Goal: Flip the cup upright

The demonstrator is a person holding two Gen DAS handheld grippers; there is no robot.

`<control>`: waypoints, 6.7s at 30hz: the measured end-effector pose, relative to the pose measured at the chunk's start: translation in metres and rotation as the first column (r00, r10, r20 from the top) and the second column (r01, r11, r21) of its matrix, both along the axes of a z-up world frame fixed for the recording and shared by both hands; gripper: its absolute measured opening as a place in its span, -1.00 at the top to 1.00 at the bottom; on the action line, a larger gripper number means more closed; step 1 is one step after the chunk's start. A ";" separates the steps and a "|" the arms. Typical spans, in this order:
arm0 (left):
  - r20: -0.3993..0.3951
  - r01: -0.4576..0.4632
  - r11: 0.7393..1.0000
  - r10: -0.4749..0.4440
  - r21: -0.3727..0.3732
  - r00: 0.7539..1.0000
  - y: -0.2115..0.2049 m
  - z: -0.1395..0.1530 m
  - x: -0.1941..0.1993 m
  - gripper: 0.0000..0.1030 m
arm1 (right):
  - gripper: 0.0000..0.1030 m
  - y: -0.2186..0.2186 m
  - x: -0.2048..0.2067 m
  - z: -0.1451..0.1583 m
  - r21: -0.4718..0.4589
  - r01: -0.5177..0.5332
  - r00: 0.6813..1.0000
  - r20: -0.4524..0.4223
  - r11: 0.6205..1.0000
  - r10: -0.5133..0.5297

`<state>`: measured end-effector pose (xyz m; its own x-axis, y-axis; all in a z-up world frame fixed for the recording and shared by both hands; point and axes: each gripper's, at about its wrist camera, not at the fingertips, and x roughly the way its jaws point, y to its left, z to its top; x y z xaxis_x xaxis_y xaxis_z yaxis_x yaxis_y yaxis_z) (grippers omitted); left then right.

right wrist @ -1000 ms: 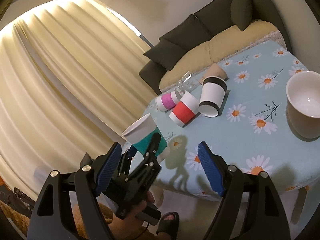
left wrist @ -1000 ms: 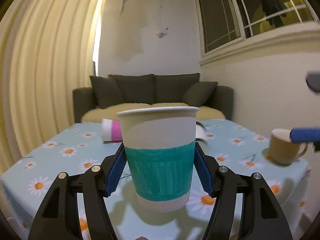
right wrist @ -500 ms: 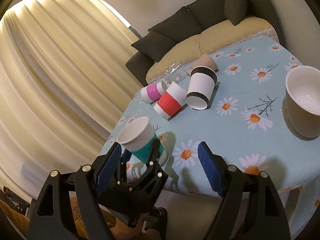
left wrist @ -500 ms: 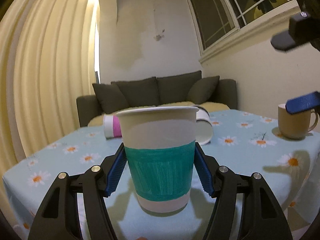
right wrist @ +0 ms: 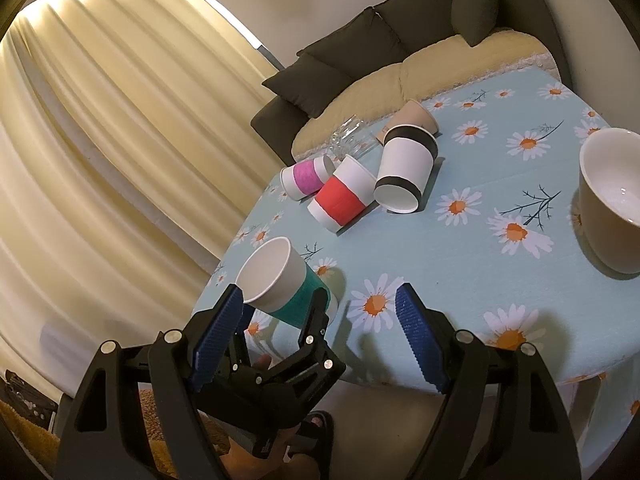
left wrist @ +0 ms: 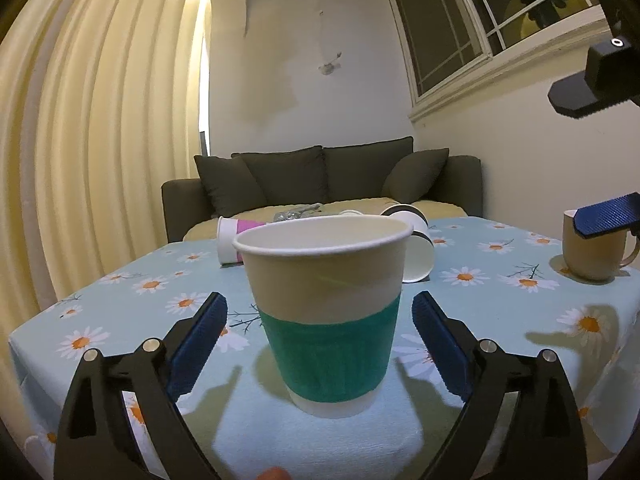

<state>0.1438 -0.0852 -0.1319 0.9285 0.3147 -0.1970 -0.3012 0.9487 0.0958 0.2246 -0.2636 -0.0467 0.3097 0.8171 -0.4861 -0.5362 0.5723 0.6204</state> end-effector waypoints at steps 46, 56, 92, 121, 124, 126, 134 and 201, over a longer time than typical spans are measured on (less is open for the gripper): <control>-0.143 0.316 0.913 -0.360 -0.259 0.922 0.072 0.152 -0.148 -0.87 | -0.65 0.011 -0.144 0.053 -0.149 -0.028 0.912 0.402 0.988 0.087; -0.147 0.293 0.913 -0.343 -0.282 0.928 0.081 0.137 -0.162 -0.87 | -0.65 0.008 -0.166 0.048 -0.203 0.011 0.886 0.457 0.979 0.085; -0.207 0.276 0.915 -0.343 -0.294 0.916 0.072 0.124 -0.151 -0.87 | -0.69 0.021 -0.160 0.036 -0.245 -0.020 0.877 0.462 0.969 0.135; -0.216 0.277 0.914 -0.347 -0.297 0.913 0.066 0.121 -0.148 -0.87 | -0.69 0.019 -0.161 0.037 -0.241 -0.020 0.879 0.458 0.970 0.132; -0.218 0.277 0.914 -0.347 -0.297 0.912 0.066 0.121 -0.148 -0.87 | -0.69 0.019 -0.161 0.037 -0.241 -0.019 0.879 0.458 0.970 0.131; -0.220 0.275 0.914 -0.346 -0.296 0.912 0.066 0.121 -0.148 -0.87 | -0.69 0.019 -0.161 0.037 -0.241 -0.019 0.879 0.458 0.970 0.131; -0.225 0.279 0.913 -0.352 -0.298 0.909 0.066 0.121 -0.149 -0.87 | -0.69 0.019 -0.161 0.037 -0.242 -0.018 0.879 0.458 0.970 0.131; -0.240 0.273 0.920 -0.343 -0.281 0.908 0.066 0.115 -0.148 -0.87 | -0.69 0.019 -0.162 0.031 -0.251 -0.023 0.881 0.452 0.968 0.138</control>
<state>-0.0039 -0.0195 -0.0168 0.8669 -0.0660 -0.4940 0.0155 0.9943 -0.1056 0.0629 -0.2446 -0.0157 0.4838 0.7310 -0.4812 -0.7785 0.6107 0.1449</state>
